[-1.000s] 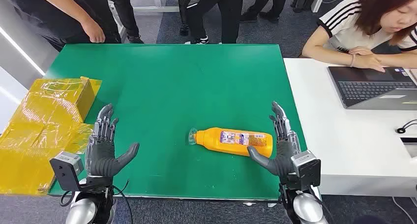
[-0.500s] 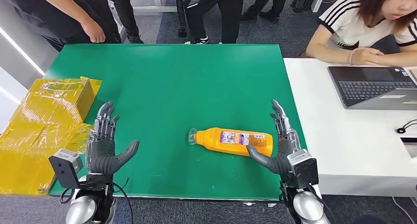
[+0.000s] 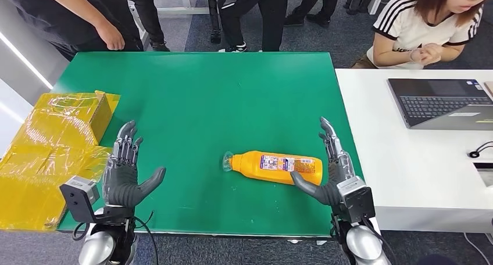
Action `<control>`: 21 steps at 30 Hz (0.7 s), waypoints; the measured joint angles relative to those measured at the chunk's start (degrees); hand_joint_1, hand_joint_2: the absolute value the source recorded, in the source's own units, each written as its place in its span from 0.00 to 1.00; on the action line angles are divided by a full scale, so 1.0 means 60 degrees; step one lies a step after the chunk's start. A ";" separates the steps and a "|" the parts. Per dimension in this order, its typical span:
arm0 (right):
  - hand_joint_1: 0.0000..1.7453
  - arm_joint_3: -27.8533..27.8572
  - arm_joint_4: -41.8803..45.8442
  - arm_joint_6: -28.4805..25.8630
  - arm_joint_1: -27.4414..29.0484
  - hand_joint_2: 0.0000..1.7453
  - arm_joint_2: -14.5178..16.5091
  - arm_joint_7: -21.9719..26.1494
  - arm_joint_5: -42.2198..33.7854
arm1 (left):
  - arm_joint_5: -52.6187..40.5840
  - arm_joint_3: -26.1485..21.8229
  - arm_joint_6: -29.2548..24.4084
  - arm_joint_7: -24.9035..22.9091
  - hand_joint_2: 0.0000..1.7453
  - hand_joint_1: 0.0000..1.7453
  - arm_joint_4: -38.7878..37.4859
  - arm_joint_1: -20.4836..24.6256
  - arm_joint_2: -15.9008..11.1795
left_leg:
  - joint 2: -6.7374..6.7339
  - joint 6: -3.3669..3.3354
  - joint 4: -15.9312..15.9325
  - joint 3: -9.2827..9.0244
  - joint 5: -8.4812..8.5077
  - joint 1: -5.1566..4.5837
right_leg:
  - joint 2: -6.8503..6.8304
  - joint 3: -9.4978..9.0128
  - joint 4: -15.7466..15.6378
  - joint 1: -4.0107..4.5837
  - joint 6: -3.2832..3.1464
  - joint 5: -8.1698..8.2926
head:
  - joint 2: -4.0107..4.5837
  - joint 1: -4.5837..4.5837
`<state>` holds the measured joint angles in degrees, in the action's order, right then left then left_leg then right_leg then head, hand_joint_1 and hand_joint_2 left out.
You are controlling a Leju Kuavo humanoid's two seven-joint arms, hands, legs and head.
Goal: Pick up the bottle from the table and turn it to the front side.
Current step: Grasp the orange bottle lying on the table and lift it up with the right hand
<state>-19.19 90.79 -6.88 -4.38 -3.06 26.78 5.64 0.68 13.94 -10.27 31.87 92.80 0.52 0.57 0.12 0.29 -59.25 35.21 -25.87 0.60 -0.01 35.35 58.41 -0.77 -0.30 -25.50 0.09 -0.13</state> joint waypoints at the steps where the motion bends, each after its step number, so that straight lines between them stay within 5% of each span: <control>1: 0.00 0.0000 0.0000 0.0009 -0.0001 1.00 -0.0002 0.0001 0.0010 | 0.0000 0.0000 0.0008 0.0000 1.00 0.00 -0.0009 0.0007 0.0002 | 0.0000 0.0000 0.0000 0.0000 0.0000 0.0000 | 0.0000 0.0000 0.0000 0.0000 0.0000 0.0000 | 0.0000 0.0000; 17: 0.00 -0.0013 -0.0606 0.0025 -0.1071 1.00 -0.0657 -0.0630 0.1346 | -0.0293 0.0000 0.0137 -0.0206 1.00 0.00 -0.0208 0.0391 0.0261 | 0.0000 -0.0004 -0.0005 0.0000 0.0003 -0.0002 | 0.0001 -0.0004 0.0001 -0.0001 -0.0001 0.0004 | 0.0001 0.0000; 21: 0.00 -0.0257 -0.0993 0.0525 -0.1461 1.00 -0.0943 -0.1634 0.2267 | -0.0398 0.0000 0.0193 -0.0240 1.00 0.00 -0.0208 0.0375 0.0261 | -0.0005 -0.0002 -0.0003 0.0000 0.0001 -0.0002 | 0.0008 -0.0002 0.0001 -0.0001 -0.0001 0.0003 | 0.0002 -0.0001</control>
<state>-20.73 84.83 -3.73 -13.14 -8.72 16.98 19.24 -1.71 13.94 -9.11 30.43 91.56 2.76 2.14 0.09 0.28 -59.27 35.21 -25.86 0.59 0.04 35.34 58.41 -0.77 -0.30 -25.48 0.10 -0.14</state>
